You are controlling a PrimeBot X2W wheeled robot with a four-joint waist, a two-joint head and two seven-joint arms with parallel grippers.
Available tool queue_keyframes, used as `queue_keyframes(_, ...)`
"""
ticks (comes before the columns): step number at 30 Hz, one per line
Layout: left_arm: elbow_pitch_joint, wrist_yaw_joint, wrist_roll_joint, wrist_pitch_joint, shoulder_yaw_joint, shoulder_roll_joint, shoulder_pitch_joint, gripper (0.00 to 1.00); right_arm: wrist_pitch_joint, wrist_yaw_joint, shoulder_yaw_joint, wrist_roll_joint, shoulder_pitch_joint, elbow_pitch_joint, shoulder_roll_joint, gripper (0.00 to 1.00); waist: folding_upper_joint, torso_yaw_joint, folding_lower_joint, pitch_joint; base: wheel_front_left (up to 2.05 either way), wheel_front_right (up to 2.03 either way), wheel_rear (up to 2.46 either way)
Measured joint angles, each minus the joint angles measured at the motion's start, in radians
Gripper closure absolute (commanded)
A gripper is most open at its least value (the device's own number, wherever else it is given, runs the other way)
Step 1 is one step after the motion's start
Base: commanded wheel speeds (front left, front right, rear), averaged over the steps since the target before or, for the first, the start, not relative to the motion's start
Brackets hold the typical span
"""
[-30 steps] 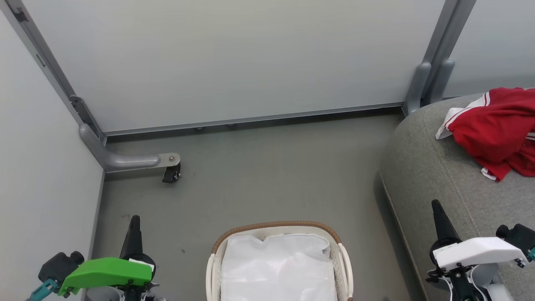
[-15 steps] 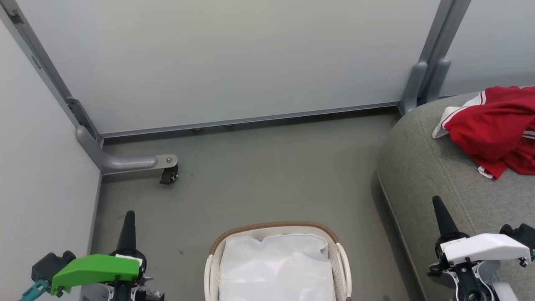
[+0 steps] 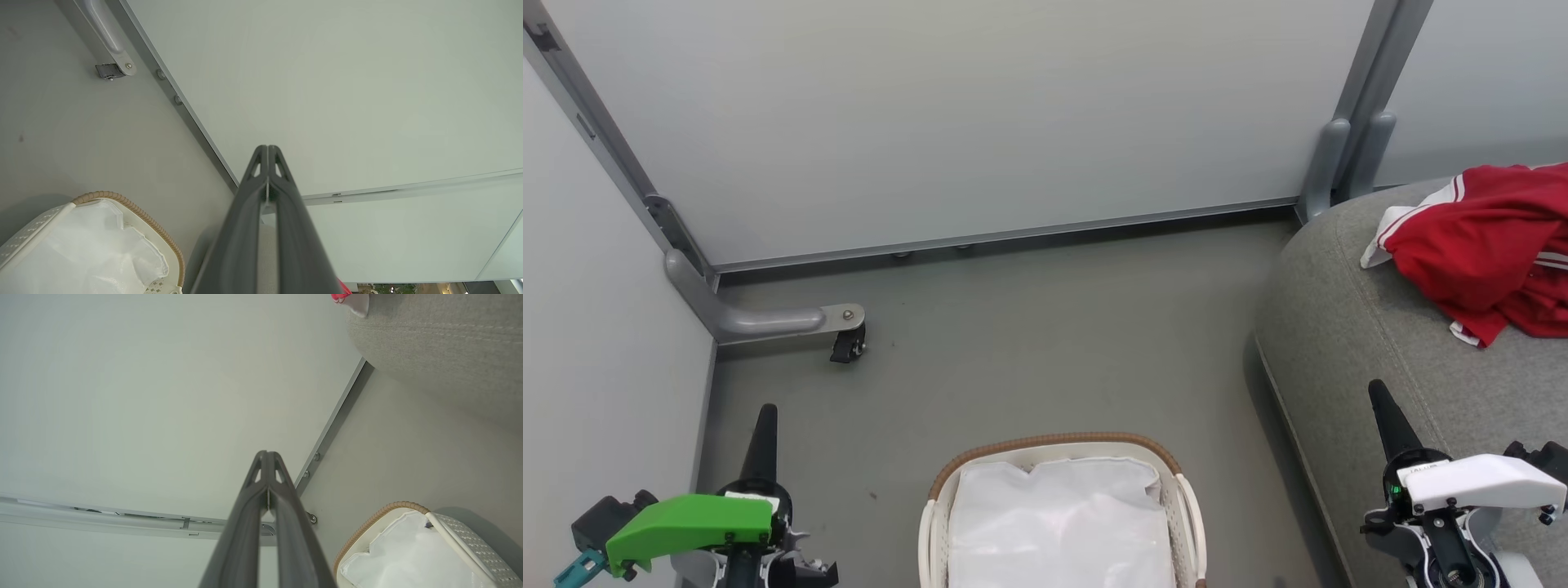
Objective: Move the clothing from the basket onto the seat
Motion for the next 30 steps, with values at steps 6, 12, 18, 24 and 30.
queue_keyframes(6,-0.002,-0.002,-0.041,0.013,0.011,0.000,-0.006,1.00,0.013,0.000,-0.003,0.050,-0.001,-0.003,0.000,1.00,0.0000,-0.004,0.0000,0.000,0.00,0.00,0.00)
queue_keyframes(12,-0.005,-0.007,-0.084,0.029,0.024,0.000,-0.010,1.00,0.026,0.000,-0.007,0.098,-0.002,-0.006,-0.001,1.00,0.0000,-0.008,0.0000,-0.001,0.00,0.00,0.00)
queue_keyframes(18,-0.007,-0.010,-0.125,0.039,0.033,0.000,-0.012,1.00,0.036,0.000,-0.010,0.145,-0.002,-0.009,-0.001,1.00,0.0000,-0.013,0.0000,-0.001,0.00,0.00,0.00)
queue_keyframes(24,-0.010,-0.014,-0.160,0.052,0.042,0.000,-0.019,1.00,0.049,0.000,-0.014,0.190,-0.006,-0.012,-0.001,1.00,0.0000,-0.017,0.0000,-0.001,0.00,0.00,0.00)
queue_keyframes(30,-0.013,-0.018,-0.199,0.064,0.054,0.000,-0.021,1.00,0.061,0.000,-0.017,0.234,-0.006,-0.014,-0.002,1.00,0.0000,-0.021,0.0000,-0.001,0.00,0.00,0.00)
